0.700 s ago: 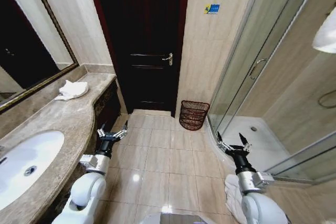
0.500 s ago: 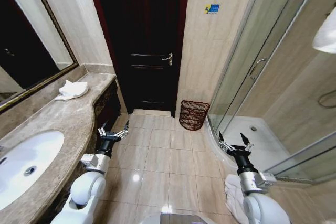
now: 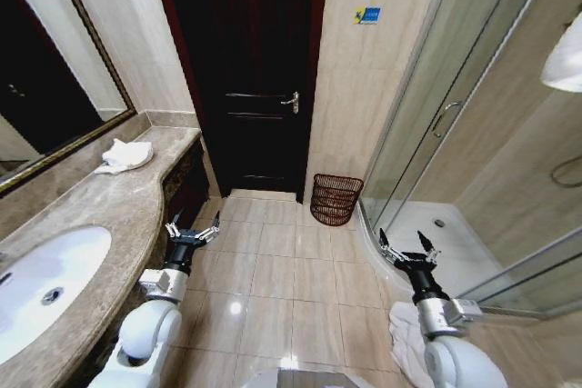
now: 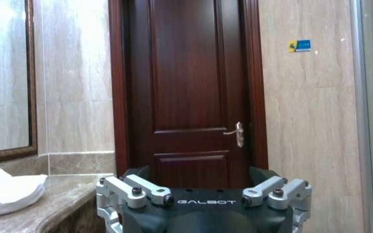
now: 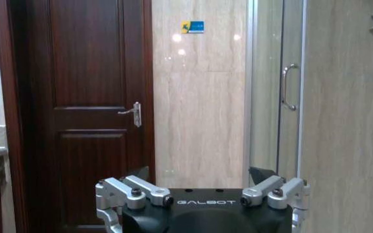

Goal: Discard the used towel into the hamper.

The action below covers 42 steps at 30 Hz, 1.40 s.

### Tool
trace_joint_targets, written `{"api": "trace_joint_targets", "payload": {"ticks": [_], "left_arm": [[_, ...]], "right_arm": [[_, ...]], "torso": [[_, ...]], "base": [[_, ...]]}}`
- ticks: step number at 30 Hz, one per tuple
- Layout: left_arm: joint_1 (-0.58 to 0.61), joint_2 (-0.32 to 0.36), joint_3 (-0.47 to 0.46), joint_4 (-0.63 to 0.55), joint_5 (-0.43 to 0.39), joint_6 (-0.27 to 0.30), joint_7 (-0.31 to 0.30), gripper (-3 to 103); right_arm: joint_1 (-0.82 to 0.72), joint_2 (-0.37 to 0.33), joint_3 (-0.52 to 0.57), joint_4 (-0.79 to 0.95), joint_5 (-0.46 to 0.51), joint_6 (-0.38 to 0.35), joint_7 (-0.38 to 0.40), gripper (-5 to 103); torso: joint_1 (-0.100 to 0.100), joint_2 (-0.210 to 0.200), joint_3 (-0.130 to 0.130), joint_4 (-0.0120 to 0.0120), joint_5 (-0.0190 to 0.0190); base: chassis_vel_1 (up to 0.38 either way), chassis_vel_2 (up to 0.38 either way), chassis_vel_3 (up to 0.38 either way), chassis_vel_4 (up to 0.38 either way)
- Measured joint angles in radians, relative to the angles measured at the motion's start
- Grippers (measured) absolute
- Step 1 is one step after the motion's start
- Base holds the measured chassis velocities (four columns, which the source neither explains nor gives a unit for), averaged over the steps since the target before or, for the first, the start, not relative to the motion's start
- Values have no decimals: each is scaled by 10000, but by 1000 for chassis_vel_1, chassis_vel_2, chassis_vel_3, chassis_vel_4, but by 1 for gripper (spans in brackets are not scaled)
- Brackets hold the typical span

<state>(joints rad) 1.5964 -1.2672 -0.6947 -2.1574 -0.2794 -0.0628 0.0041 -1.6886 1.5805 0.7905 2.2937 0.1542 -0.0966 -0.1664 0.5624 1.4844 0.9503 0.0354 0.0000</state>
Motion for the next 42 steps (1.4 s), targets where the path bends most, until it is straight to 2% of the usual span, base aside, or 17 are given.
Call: {"api": "trace_joint_targets", "payload": {"ticks": [21, 42], "left_arm": [[346, -325, -77, -270, 40, -110, -99, 100], [476, -444, -122, -232, 121, -243, -42, 100]], "right_arm": [[-119, -92, 84, 278, 294, -217, 3, 100], [-284, -62, 102, 136, 287, 129, -151, 100]], "torso": [[0, 0, 0, 0, 0], [1, 0, 0, 0, 0]], "base": [[0, 0, 0, 0], [-30, 41, 42, -28]]}}
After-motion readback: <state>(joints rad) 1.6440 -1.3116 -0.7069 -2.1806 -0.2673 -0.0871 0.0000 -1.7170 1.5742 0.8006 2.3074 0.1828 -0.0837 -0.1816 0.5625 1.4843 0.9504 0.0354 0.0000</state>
